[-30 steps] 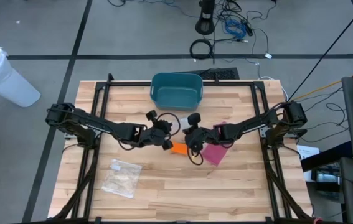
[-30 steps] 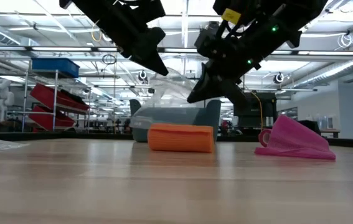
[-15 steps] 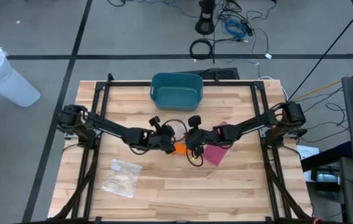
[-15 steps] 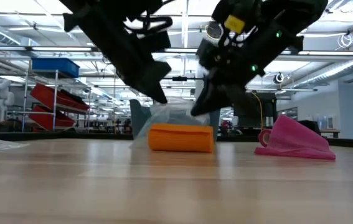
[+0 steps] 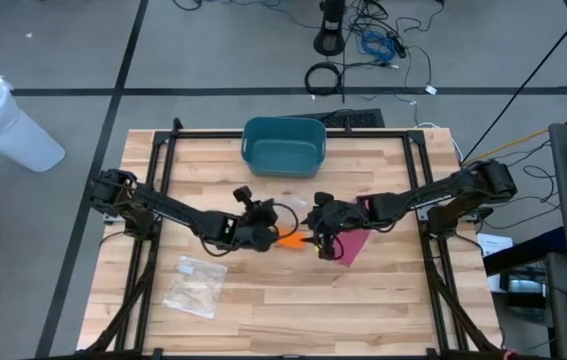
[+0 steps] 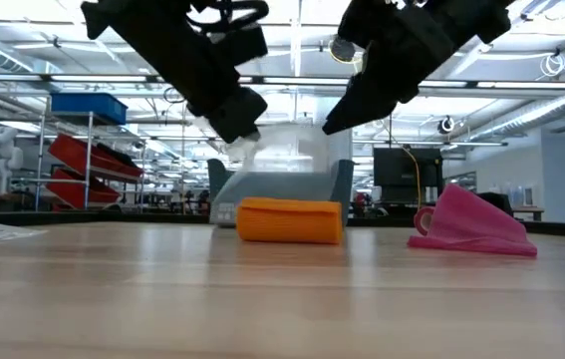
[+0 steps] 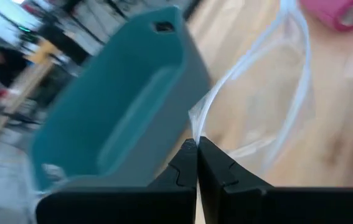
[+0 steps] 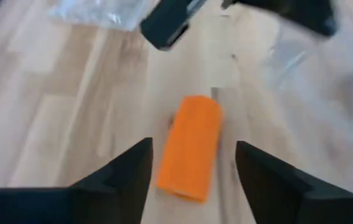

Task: Roll bandage
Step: Put the rolled orange bandage into the right transparent zip lock

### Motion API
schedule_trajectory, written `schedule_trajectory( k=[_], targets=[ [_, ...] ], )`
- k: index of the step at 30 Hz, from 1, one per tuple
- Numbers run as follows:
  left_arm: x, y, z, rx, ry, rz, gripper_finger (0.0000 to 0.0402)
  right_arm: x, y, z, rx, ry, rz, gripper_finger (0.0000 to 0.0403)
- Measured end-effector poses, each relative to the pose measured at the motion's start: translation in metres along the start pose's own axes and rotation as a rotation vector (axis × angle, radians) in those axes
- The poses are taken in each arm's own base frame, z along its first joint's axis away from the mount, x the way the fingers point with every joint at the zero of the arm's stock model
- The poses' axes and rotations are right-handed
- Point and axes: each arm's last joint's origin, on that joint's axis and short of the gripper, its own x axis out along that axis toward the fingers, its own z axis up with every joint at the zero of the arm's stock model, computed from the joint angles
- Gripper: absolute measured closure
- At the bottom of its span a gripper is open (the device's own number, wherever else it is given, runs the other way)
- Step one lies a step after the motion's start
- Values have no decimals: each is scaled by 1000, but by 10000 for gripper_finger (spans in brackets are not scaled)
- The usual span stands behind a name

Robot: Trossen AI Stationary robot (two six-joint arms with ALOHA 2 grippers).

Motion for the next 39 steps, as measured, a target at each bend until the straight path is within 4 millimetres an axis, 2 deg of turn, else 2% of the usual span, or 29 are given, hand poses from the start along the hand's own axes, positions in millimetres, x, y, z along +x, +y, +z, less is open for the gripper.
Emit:
schedule_trajectory(
  k=[3, 8, 12, 17, 21, 26, 29, 32, 39],
  targets=[
    [-6, -3, 0, 33, -17, 55, 401, 7, 6, -3, 26, 10, 4, 177],
    [-15, -14, -4, 52, -32, 27, 401, 16, 14, -8, -21, 5, -89, 175],
    [-18, -24, -13, 14, -27, -5, 401, 16, 20, -3, -19, -61, -131, 181],
    [-12, -42, -28, -30, 23, -81, 401, 16, 29, -8, 101, -61, -207, 223],
    [-6, -53, -38, -12, 54, -103, 401, 23, 51, -19, 105, -78, -278, 272],
    [-3, -56, -33, -68, 66, -173, 401, 48, 68, -32, 101, -149, -342, 335],
    [-3, -57, -26, -103, 44, -193, 401, 67, 64, -39, 95, -166, -352, 369],
    [-3, -57, -18, -98, 30, -202, 401, 78, 57, -44, 93, -162, -376, 396],
    [-5, -58, -8, -96, 23, -240, 401, 76, 47, -43, 78, -172, -524, 402]
  ],
)
